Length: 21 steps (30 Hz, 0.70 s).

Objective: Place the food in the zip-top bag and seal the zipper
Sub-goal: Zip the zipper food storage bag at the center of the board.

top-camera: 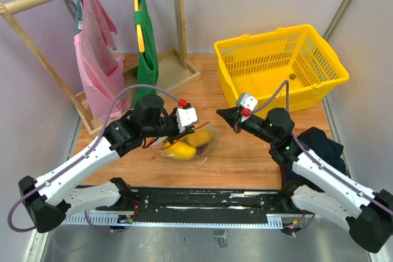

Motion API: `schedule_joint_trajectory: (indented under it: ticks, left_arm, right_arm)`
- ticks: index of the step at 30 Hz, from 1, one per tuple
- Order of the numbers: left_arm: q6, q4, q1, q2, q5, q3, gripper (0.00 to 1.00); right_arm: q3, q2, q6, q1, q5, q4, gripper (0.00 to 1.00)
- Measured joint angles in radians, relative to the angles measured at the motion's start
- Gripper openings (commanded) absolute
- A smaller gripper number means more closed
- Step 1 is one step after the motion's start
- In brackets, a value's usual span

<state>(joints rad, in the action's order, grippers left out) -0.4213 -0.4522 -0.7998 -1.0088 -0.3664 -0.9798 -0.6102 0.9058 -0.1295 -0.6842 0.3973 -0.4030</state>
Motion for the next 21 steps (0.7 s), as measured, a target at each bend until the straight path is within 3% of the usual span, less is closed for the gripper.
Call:
schedule_joint_trajectory:
  ticks: [3, 6, 9, 13, 21]
  left_arm:
    - [0.0, -0.008, 0.0, 0.01, 0.004, 0.0, 0.0]
    - [0.0, -0.008, 0.0, 0.011, 0.003, 0.0, 0.0]
    - [0.0, -0.008, 0.0, 0.011, -0.001, 0.0, 0.0]
    - [0.0, -0.01, 0.0, 0.011, -0.012, 0.0, 0.0]
    - [0.0, -0.011, 0.005, 0.005, -0.032, 0.0, 0.0]
  right_arm:
    - [0.001, -0.019, -0.002, 0.0, -0.024, -0.001, 0.02]
    - [0.001, -0.015, -0.01, 0.0, 0.033, -0.004, 0.43]
    - [0.0, 0.003, -0.029, 0.0, 0.134, -0.003, 0.63]
    - [-0.016, 0.04, -0.055, 0.0, 0.277, -0.001, 0.71]
    - [-0.111, 0.167, -0.07, 0.0, 0.476, 0.002, 0.7]
